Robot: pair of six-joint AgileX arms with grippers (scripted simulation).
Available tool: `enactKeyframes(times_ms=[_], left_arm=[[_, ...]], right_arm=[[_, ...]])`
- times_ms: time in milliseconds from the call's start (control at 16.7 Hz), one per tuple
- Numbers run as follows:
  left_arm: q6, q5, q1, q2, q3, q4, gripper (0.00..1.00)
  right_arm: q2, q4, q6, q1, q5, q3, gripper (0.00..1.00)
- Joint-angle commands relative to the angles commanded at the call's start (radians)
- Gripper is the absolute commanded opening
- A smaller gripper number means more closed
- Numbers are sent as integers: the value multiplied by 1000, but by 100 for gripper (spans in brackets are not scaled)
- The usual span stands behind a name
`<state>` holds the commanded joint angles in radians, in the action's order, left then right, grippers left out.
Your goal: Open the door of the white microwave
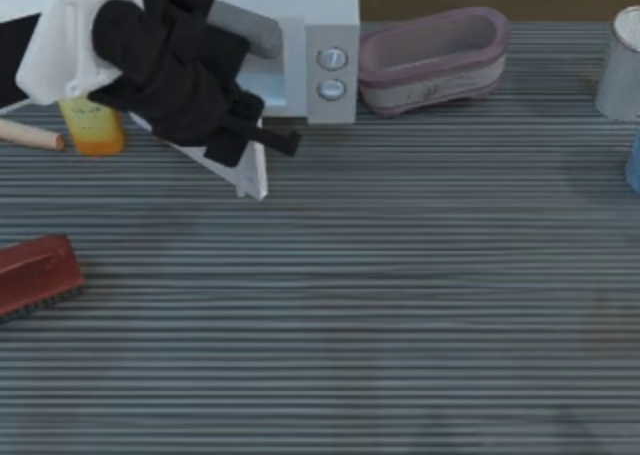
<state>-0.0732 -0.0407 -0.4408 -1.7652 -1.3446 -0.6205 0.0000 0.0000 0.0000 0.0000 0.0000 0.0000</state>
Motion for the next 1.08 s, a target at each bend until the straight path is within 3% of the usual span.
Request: enactKeyframes(times_ms=[780, 1080], left_arm=[[0, 0, 0, 0, 0, 0, 0], [-52, -35, 17, 20, 25, -1, 0]], right_arm=[[0, 0, 0, 0, 0, 0, 100], [0, 0, 0, 0, 0, 0, 100]])
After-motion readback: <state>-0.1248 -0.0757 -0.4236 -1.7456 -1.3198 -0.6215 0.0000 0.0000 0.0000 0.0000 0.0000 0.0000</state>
